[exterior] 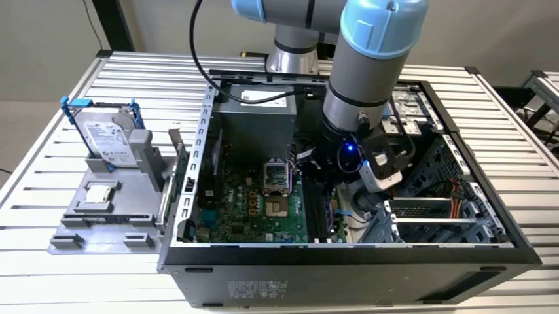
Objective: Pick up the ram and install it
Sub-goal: 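Insert the ram into the slot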
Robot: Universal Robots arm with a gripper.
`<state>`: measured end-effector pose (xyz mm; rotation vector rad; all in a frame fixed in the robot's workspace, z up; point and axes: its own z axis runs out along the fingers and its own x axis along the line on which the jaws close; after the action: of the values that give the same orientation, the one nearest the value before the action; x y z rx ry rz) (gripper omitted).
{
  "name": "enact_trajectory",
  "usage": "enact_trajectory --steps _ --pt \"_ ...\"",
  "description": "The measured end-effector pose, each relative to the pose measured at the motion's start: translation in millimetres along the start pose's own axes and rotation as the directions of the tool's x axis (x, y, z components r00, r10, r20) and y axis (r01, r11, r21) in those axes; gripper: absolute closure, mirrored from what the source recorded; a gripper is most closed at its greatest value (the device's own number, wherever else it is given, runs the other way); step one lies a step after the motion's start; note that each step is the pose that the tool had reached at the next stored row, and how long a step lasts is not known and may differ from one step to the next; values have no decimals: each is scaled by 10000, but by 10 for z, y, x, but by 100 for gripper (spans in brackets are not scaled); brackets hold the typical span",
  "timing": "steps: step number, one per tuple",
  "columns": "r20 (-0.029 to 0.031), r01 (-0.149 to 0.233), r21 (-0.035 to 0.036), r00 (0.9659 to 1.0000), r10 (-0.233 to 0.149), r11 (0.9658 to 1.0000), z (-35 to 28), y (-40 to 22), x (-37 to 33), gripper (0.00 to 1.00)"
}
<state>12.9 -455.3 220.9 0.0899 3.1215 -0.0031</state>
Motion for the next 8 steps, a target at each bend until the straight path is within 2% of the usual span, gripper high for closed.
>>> enact_trajectory --steps 8 --pt "0 0 0 10000 0 10000 27 -8 -4 100"
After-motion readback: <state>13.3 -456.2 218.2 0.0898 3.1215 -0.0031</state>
